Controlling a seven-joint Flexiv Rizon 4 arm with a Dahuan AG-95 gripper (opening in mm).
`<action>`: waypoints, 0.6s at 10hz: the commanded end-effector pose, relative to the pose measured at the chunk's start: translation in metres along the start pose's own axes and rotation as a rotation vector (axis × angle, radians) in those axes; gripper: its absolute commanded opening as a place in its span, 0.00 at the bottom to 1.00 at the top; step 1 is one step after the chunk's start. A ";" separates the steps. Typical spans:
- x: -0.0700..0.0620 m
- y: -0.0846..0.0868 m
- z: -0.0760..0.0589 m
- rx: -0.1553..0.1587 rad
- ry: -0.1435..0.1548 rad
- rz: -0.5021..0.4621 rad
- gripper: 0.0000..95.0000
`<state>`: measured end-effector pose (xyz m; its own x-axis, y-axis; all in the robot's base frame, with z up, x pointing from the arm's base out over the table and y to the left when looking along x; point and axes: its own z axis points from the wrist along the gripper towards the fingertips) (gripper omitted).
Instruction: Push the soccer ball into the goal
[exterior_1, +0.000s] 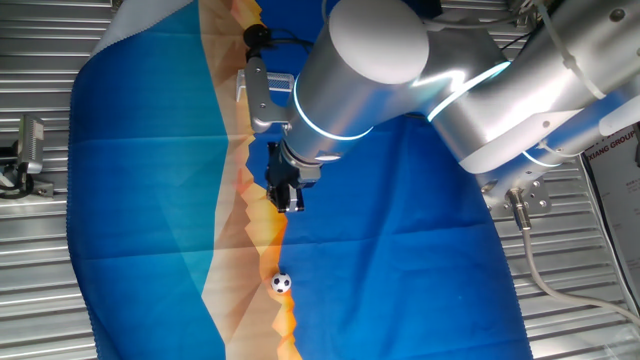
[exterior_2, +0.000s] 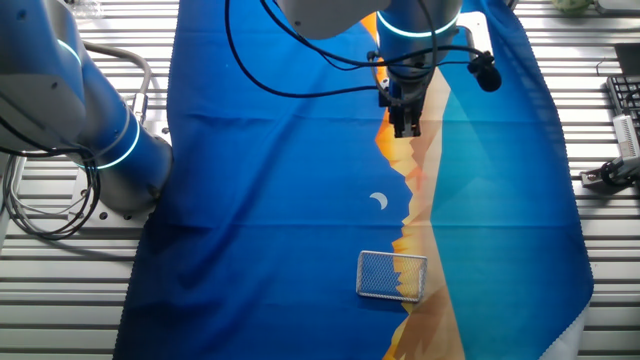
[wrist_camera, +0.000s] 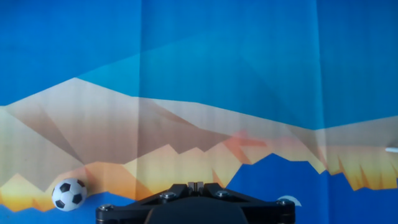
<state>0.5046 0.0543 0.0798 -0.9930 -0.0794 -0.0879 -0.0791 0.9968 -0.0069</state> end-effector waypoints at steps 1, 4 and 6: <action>0.000 0.000 0.001 0.002 0.026 -0.062 0.00; 0.000 0.000 0.001 -0.008 0.041 -0.102 0.00; 0.000 0.000 0.001 -0.021 0.035 -0.143 0.00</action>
<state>0.5054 0.0544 0.0790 -0.9732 -0.2243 -0.0507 -0.2249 0.9744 0.0050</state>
